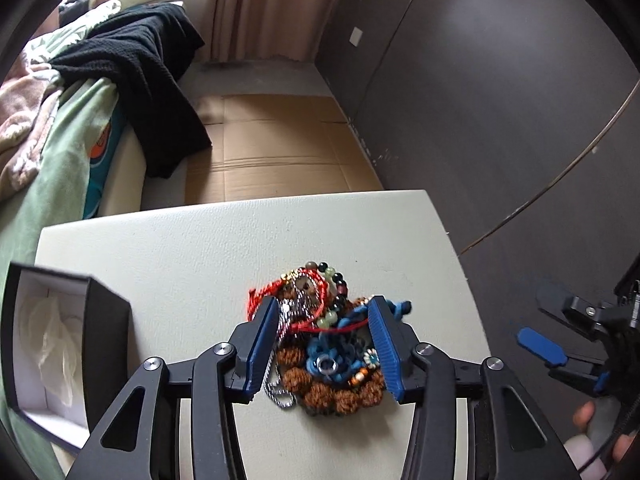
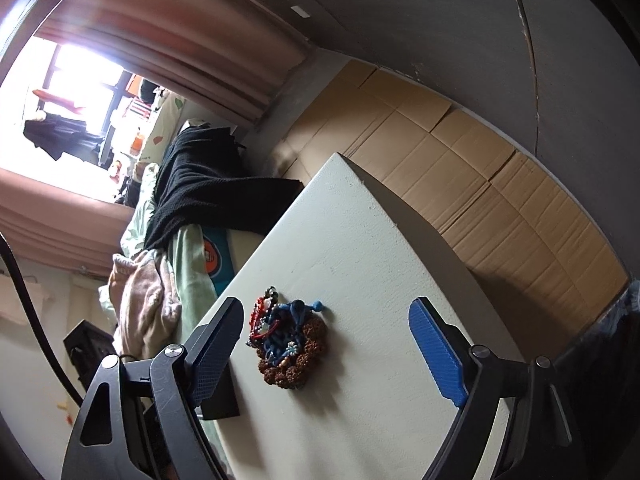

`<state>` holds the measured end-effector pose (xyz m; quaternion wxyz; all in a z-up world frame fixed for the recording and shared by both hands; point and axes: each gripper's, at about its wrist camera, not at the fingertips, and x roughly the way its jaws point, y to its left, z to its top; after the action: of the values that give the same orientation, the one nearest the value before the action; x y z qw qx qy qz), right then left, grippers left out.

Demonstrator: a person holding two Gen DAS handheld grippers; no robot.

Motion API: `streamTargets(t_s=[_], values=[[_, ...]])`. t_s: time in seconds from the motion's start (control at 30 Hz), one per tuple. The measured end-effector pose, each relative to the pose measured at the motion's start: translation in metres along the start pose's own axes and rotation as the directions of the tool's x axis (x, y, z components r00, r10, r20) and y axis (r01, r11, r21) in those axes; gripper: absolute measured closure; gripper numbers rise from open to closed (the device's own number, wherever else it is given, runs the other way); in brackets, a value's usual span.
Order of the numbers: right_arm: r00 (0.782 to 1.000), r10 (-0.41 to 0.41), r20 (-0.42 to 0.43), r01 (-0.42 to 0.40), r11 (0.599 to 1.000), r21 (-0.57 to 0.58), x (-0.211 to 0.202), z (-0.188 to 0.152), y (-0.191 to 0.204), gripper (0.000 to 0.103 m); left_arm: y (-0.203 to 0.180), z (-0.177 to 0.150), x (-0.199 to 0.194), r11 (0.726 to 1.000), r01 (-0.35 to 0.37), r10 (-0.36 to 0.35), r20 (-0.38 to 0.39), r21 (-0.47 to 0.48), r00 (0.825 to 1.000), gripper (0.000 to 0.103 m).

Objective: Organize jewelry
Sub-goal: 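Move the left gripper back over the jewelry pile, then grasp the red beaded bracelet with the left gripper and lift it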

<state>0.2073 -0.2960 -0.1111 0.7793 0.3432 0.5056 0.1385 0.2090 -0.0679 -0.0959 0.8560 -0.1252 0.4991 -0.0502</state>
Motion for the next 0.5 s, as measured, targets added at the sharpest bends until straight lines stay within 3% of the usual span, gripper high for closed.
streamTargets(t_s=[0.03,0.07,0.4,0.5], values=[[1.000,0.001,-0.001,-0.001,1.000,0.005,0.001,0.001,-0.001,0.017,0.001,0.001,0.003,1.000,-0.001,0.001,-0.009,0.003,1.000,0.068],[1.000,0.000,-0.003,0.000,1.000,0.012,0.002,0.001,-0.001,0.017,0.001,0.002,0.007,1.000,0.001,-0.001,-0.020,0.002,1.000,0.070],[1.000,-0.014,-0.018,0.014,1.000,0.005,0.010,0.003,0.003,0.017,-0.004,0.004,0.034,0.999,-0.031,0.033,-0.047,0.031,0.998,0.077],[1.000,-0.021,-0.023,0.020,1.000,-0.006,0.013,0.002,0.004,0.017,-0.002,0.004,0.035,0.999,-0.028,0.029,-0.050,0.021,0.998,0.092]])
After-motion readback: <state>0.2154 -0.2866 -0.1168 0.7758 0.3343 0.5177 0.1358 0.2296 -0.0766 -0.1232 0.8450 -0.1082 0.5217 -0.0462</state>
